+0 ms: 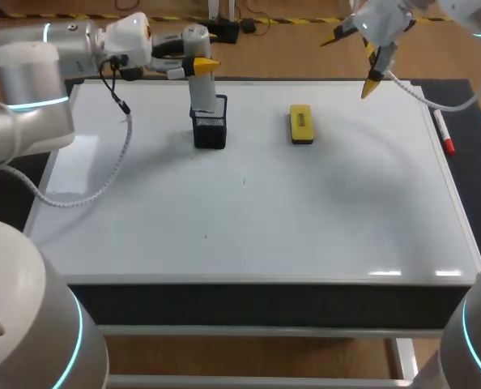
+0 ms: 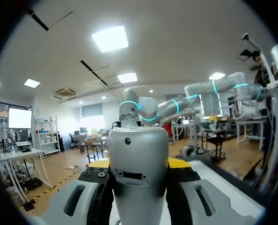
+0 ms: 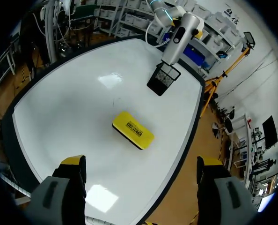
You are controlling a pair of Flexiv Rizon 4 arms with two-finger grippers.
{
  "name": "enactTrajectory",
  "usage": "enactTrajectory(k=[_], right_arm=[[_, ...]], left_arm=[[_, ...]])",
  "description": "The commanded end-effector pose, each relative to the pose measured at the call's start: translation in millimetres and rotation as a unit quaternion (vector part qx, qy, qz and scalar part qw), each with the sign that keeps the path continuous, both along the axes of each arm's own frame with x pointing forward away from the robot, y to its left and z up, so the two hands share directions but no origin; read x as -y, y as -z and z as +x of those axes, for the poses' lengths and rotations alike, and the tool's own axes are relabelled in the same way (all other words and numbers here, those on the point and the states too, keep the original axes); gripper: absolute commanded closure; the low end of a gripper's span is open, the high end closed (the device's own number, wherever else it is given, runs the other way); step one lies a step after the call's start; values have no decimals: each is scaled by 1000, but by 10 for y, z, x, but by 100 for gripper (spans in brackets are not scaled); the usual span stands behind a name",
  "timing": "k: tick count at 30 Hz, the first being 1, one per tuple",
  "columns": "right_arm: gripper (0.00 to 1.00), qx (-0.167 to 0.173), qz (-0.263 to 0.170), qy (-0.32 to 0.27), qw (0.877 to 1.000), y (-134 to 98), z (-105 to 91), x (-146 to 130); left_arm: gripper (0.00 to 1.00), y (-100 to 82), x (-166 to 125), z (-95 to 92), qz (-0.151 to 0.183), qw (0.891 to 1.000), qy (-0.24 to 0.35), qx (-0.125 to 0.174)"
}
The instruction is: Pick up the inspection probe, press it on each red-marked spot on the whiteboard one by one, put down the probe, pick up the eraser, and wipe off all the red marks.
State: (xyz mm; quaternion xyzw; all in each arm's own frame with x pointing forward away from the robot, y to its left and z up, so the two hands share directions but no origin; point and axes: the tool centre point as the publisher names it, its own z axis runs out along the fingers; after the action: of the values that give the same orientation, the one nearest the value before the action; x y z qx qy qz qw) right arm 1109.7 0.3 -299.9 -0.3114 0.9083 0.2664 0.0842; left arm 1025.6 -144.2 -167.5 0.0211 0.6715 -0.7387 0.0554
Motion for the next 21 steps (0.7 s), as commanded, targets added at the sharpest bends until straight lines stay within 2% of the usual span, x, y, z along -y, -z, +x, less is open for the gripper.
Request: enactTrajectory(k=[1, 21], right_arm=[[0, 0, -2, -1, 1000, -7, 4, 6], [0, 0, -2, -1, 1000, -7, 4, 6]], left_arm=[[100, 31, 29, 69, -1, 1000, 31, 3], [100, 311, 108, 148, -9, 999, 36, -13]])
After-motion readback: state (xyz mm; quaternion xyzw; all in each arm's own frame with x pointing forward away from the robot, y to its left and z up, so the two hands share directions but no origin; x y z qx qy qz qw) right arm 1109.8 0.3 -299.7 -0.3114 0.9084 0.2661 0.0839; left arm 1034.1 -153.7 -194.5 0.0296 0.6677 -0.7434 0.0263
